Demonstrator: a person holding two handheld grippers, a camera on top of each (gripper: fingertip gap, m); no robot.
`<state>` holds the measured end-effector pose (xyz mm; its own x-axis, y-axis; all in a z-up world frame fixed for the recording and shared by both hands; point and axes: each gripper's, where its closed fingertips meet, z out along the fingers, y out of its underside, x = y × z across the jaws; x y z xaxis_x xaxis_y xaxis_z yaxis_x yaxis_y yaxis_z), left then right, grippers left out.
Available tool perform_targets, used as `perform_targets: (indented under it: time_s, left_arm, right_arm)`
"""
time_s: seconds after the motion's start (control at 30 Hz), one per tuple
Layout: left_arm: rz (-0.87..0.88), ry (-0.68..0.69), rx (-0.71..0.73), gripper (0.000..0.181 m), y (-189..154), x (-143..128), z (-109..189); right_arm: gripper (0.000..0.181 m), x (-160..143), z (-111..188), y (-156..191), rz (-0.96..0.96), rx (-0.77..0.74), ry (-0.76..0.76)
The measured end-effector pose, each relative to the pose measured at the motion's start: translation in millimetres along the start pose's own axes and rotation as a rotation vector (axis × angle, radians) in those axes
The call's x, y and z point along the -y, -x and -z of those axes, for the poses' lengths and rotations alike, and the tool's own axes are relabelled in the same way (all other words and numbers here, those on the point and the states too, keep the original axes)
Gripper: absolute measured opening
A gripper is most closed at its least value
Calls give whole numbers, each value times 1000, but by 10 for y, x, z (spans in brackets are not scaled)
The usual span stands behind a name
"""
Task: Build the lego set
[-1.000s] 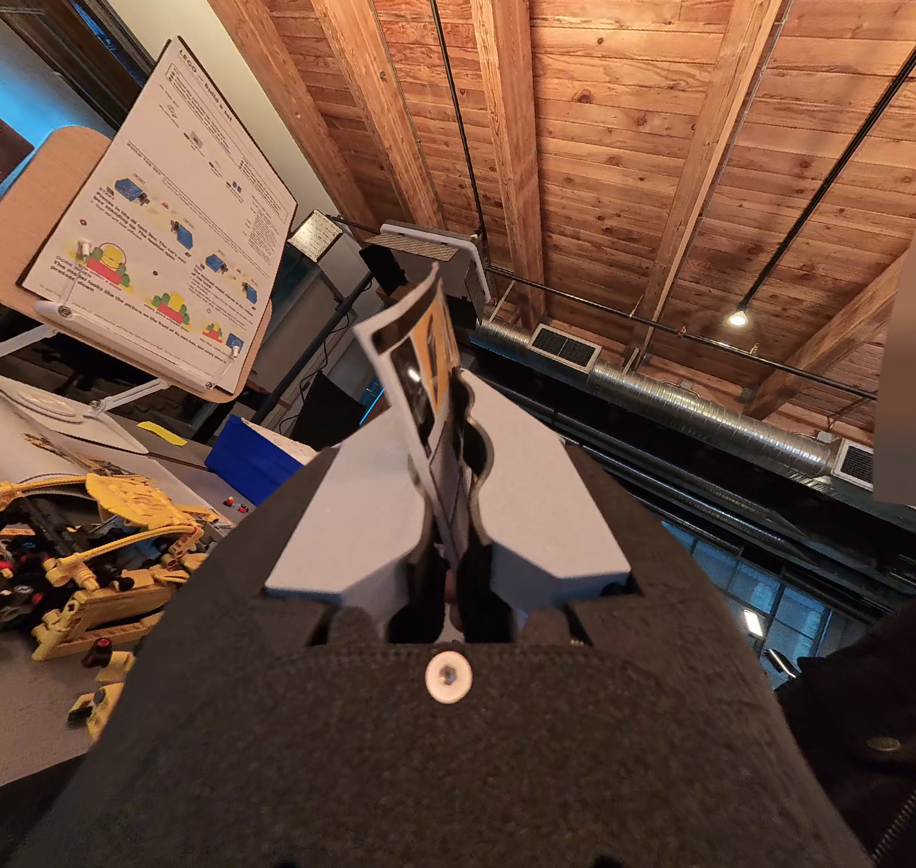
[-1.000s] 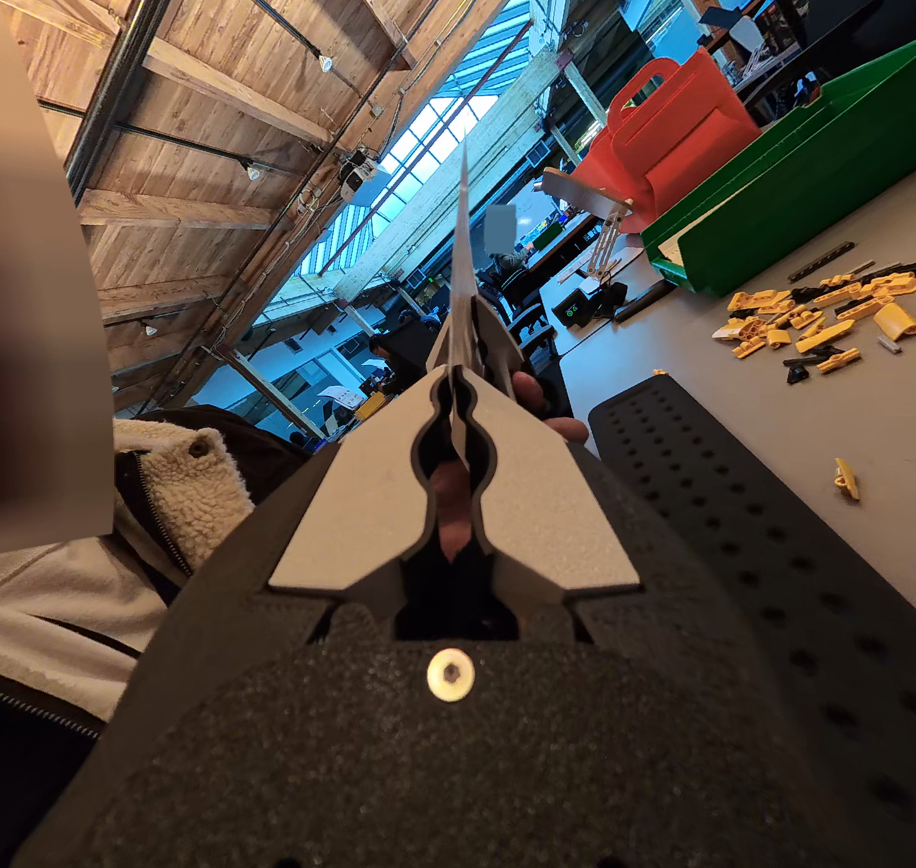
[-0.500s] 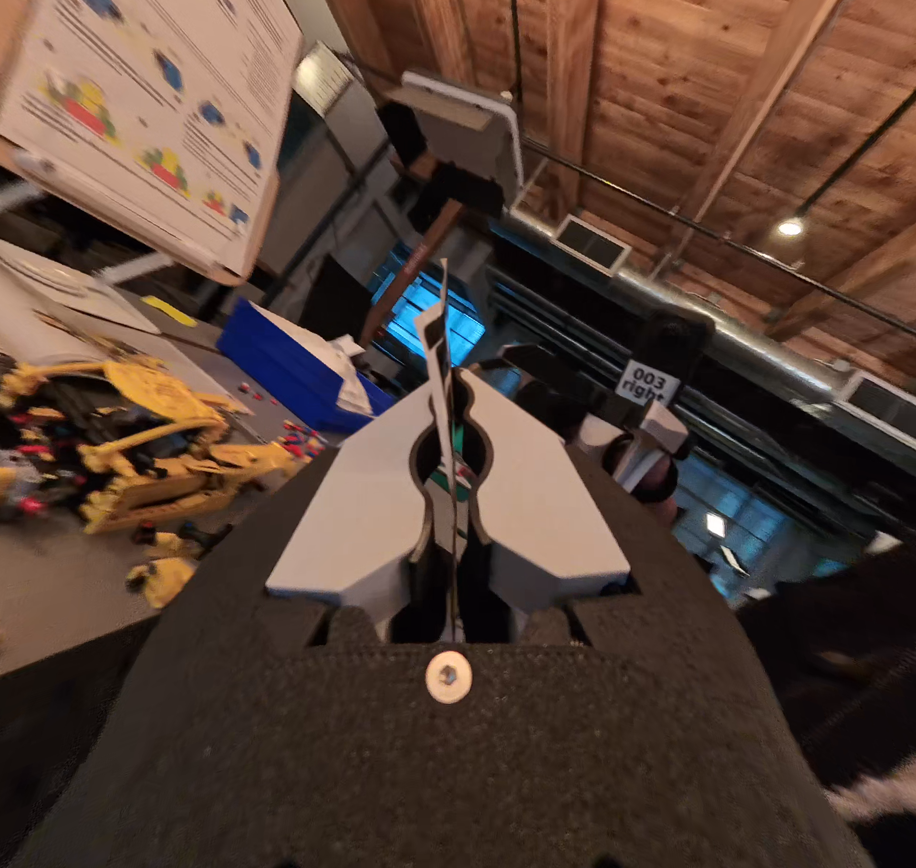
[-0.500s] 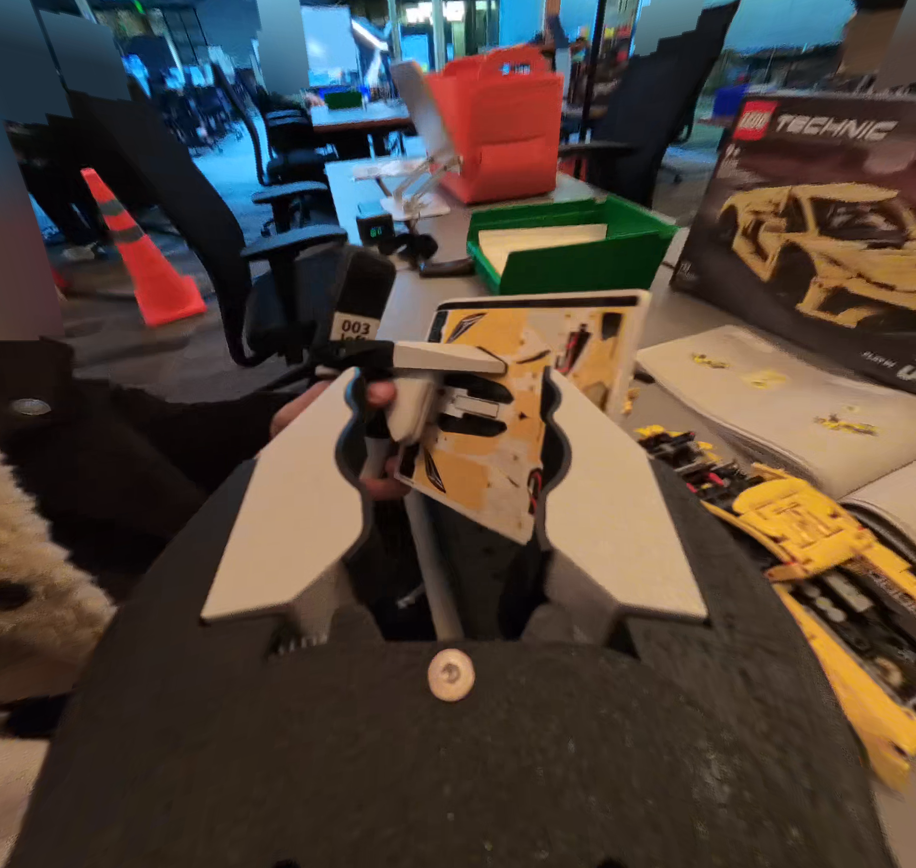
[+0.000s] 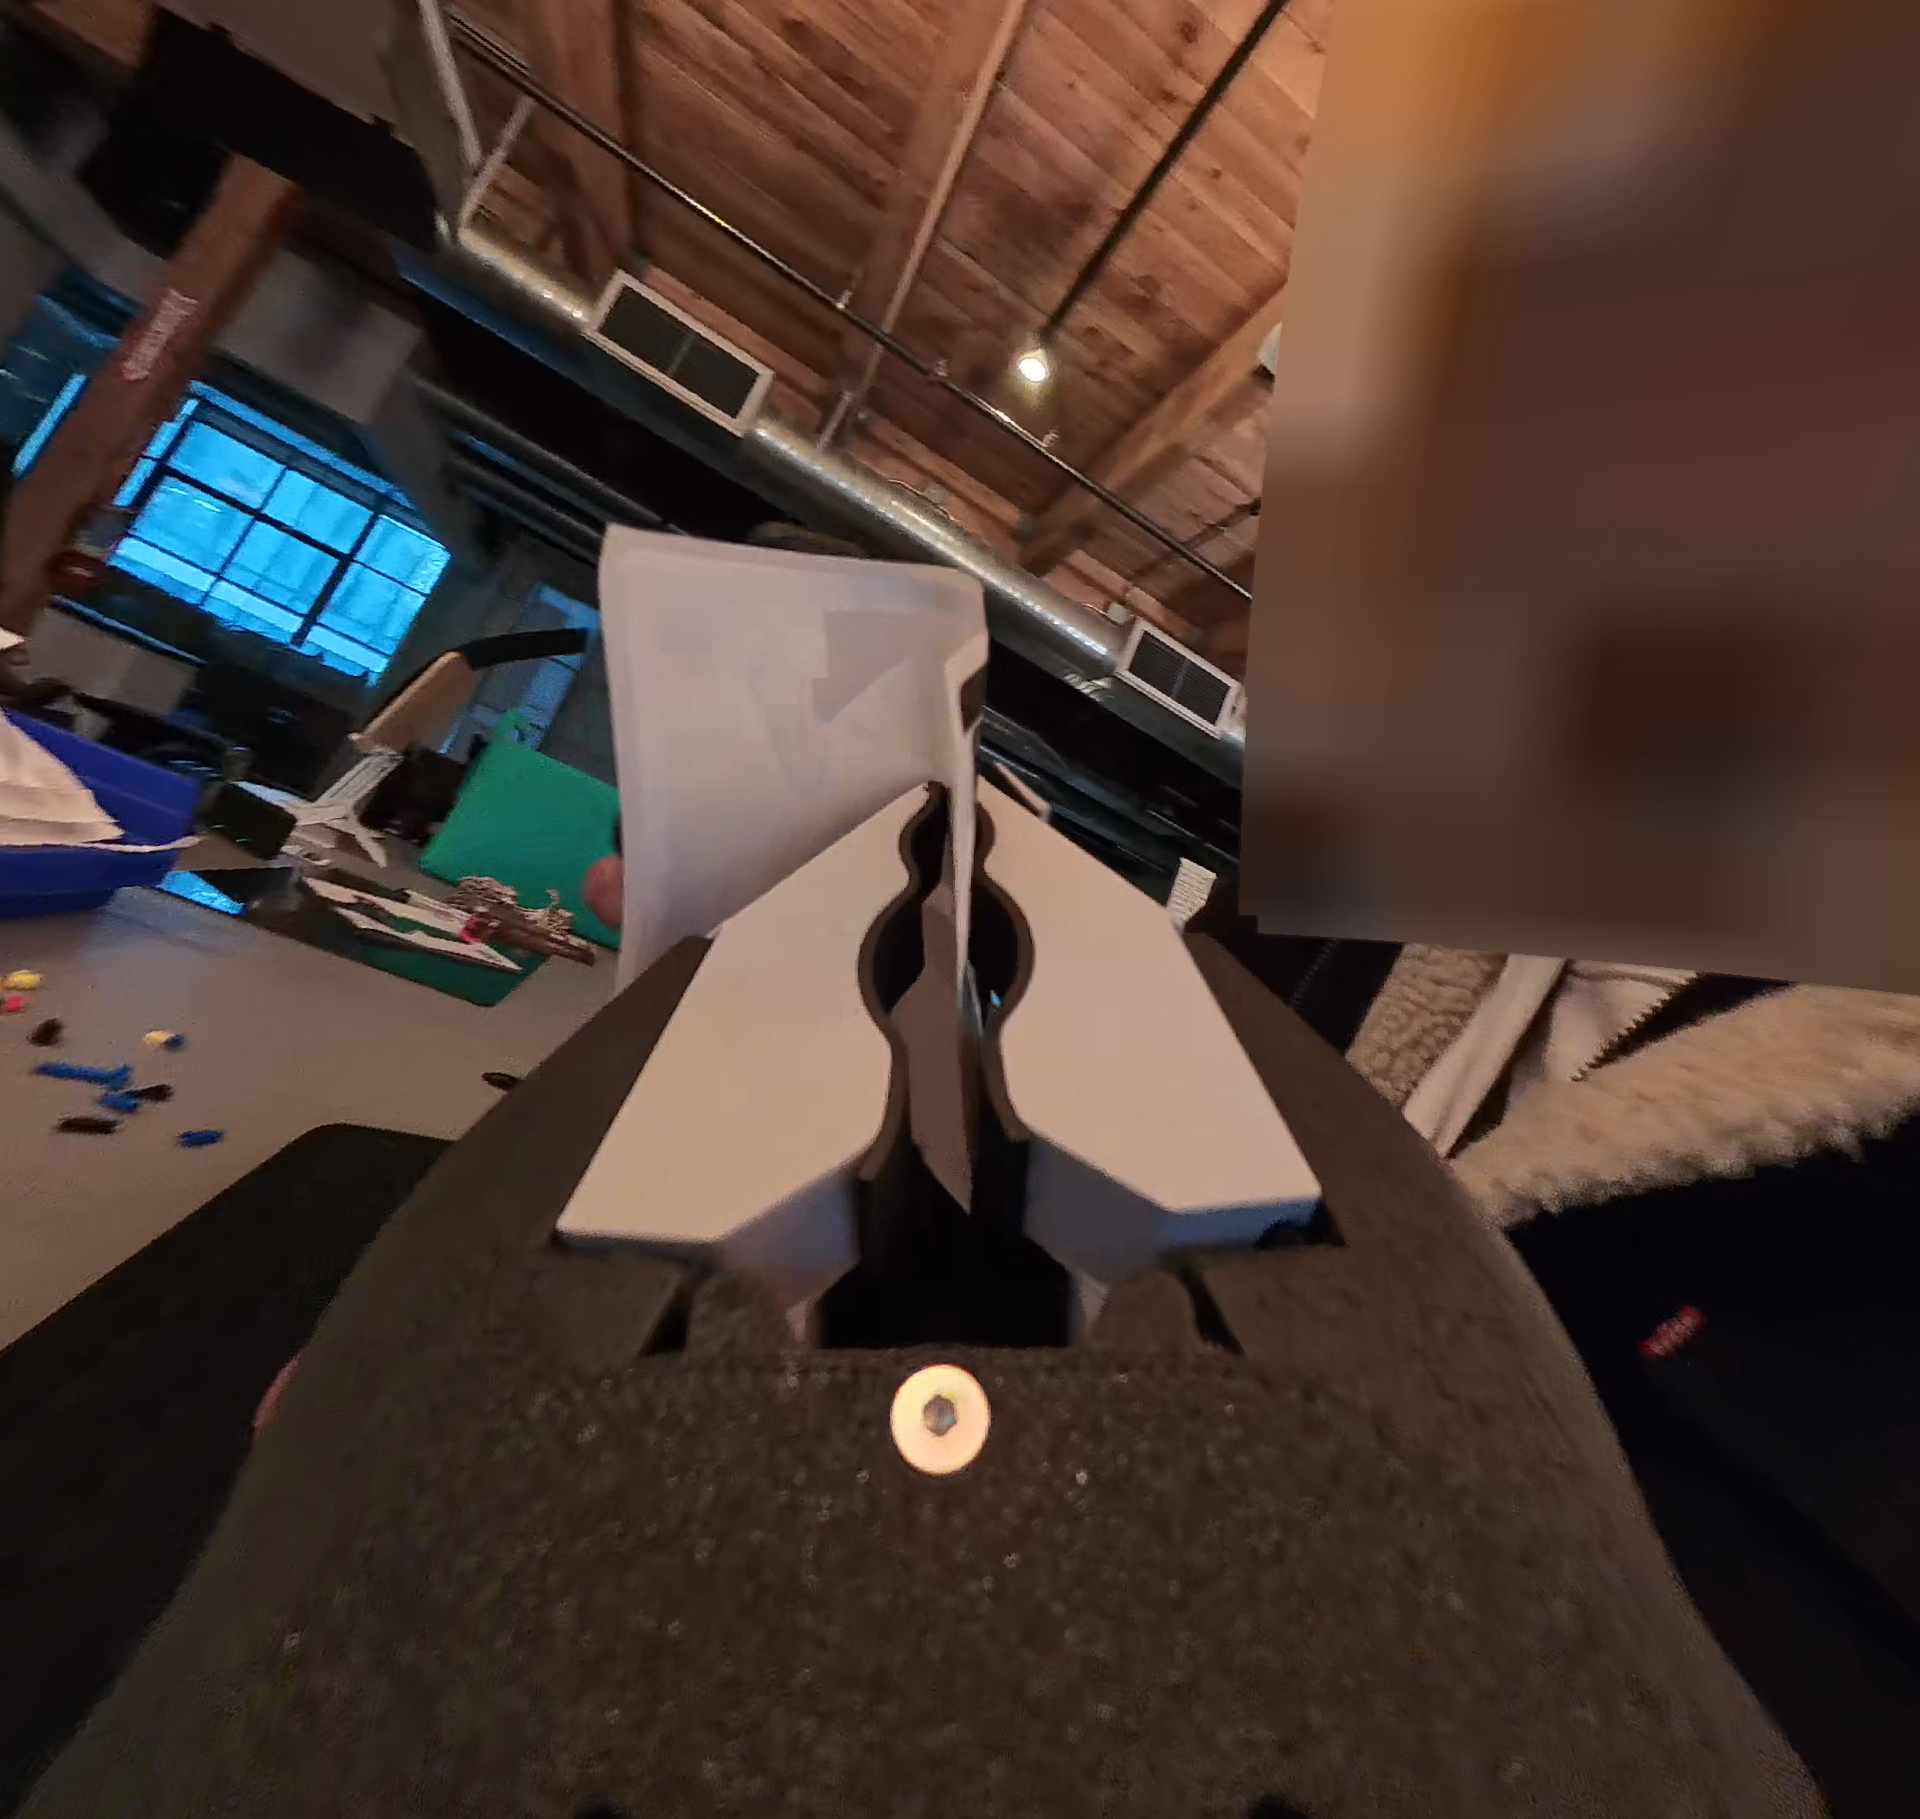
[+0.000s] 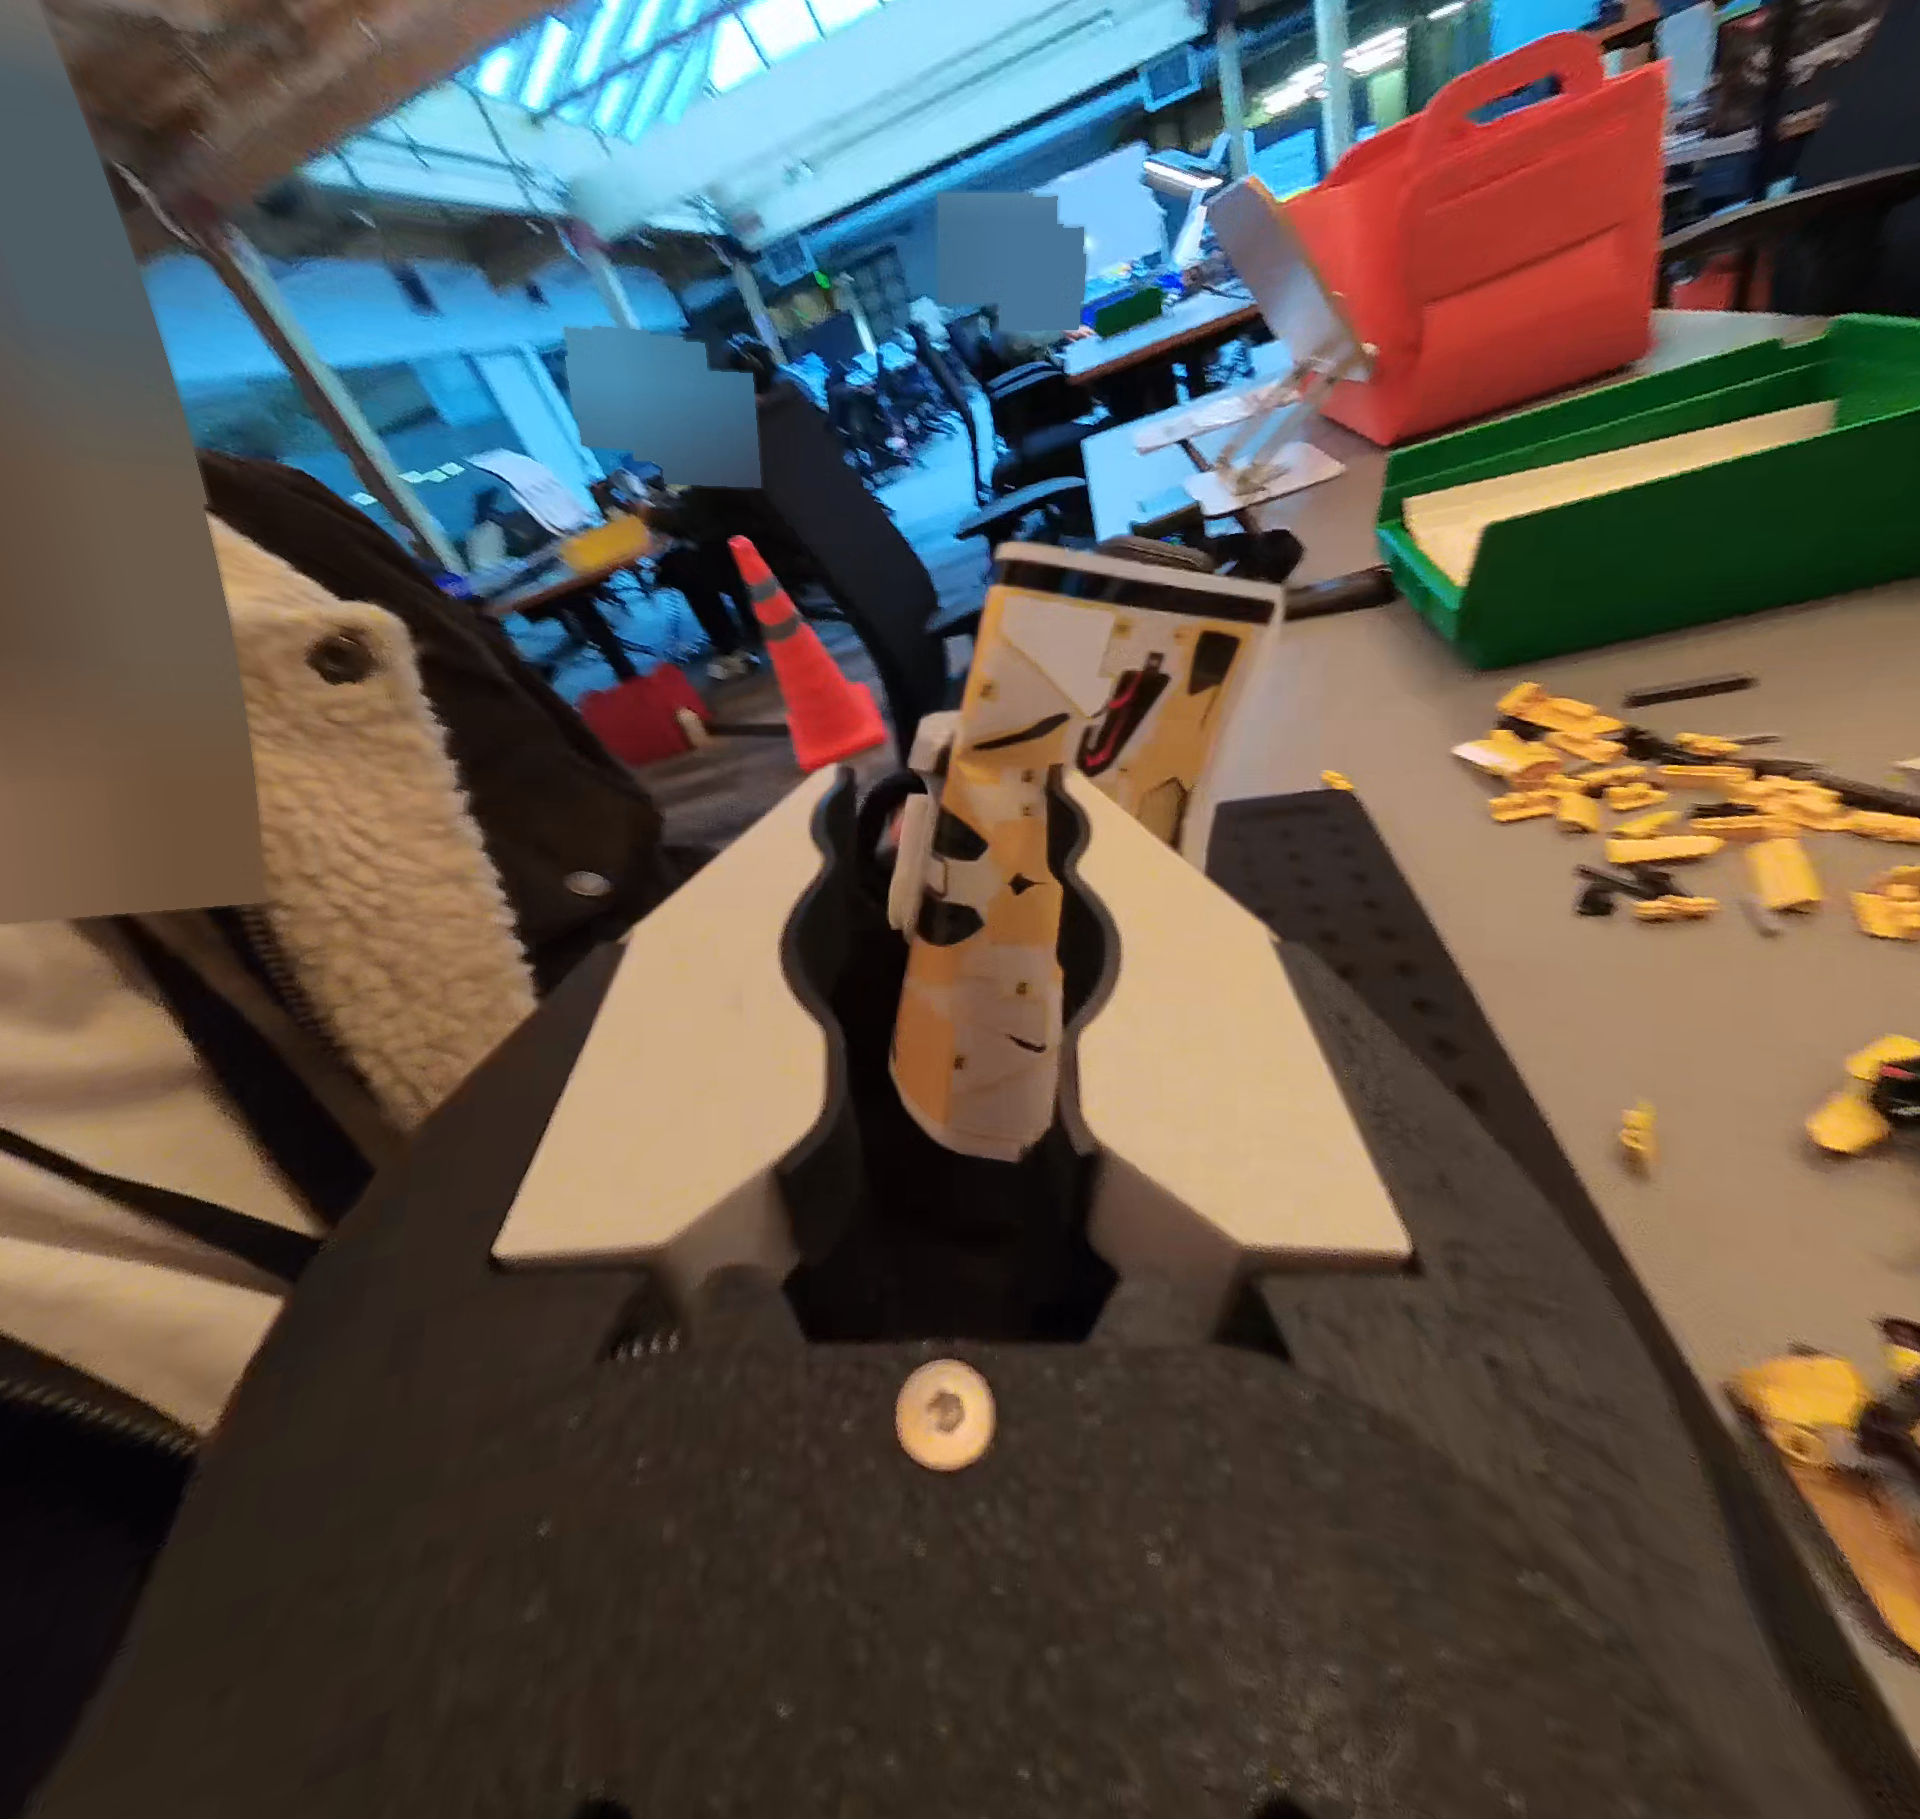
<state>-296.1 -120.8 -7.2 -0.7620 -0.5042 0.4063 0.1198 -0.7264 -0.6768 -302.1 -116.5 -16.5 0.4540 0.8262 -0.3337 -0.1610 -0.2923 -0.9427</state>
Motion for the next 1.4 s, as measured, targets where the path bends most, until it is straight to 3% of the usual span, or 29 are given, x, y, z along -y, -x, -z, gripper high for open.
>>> perform_targets:
  time_s: [0.2, 0.63, 0.9, 1.0, 1.17, 1.4]
  left_arm:
    - [-2, 30, -58, 0, -111, -63, -50]
    - [-41, 86, -74, 0, -197, -131, -79]
    - [-60, 97, -52, 0, -171, -138, -73]
    - [-62, 98, -55, 0, -180, -138, -68]
    - [-70, 89, -19, 0, -118, -115, -50]
    - [-73, 97, -14, 0, -110, -152, -73]
  right_arm:
    - [21, 5, -8, 83, -99, 134, -55]
    - [18, 7, 42, 164, -255, 329, -117]
    - [16, 4, 71, 138, -232, 306, -111]
    - [7, 17, 106, 105, -224, 293, -123]
    - [18, -6, 107, 99, -204, 258, -91]
    - [15, -32, 88, 141, -160, 232, -51]
